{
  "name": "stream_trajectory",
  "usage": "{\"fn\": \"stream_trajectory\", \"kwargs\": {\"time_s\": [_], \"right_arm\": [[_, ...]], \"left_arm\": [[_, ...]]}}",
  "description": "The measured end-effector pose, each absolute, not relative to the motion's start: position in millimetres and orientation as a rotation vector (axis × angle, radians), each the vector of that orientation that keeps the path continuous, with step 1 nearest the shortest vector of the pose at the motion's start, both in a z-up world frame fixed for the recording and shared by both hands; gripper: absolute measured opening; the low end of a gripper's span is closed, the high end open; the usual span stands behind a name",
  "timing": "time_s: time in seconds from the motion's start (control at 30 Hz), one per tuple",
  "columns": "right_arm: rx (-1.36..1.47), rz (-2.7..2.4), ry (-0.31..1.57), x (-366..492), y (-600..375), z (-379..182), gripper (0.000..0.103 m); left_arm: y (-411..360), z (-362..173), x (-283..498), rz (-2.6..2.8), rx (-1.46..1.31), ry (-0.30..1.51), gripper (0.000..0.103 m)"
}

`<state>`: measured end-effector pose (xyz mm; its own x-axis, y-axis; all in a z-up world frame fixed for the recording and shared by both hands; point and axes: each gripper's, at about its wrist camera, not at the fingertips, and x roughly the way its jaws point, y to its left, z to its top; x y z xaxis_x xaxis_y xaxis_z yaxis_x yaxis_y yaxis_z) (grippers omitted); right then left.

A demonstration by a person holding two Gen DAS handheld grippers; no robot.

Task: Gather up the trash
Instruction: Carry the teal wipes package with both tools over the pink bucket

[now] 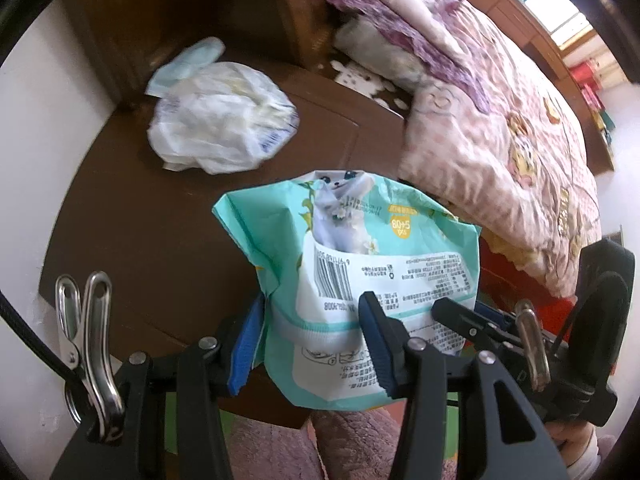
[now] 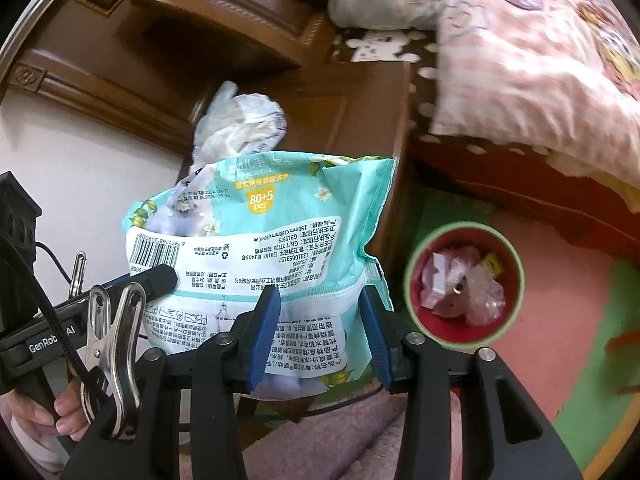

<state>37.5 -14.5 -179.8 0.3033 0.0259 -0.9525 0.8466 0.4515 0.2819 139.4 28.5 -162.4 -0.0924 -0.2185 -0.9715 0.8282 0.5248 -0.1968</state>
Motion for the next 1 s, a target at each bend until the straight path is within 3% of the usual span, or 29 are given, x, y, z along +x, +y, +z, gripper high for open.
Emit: {"fn": "stream_trajectory", "kwargs": {"time_s": [0.57,1.0], "right_arm": [[0.997,-0.752,1.145,-102.0,-17.2,-156.8,0.044],[1.023,-0.829,1.209,-177.9,-31.7,-207.9,0.044]], "left_arm": [[11.6,-177.1,-8.2,-1.045,0.643,1.357,0.051],[-5.7,-259.0,-67.9,-1.065,0.718,1.359,0.051]]}}
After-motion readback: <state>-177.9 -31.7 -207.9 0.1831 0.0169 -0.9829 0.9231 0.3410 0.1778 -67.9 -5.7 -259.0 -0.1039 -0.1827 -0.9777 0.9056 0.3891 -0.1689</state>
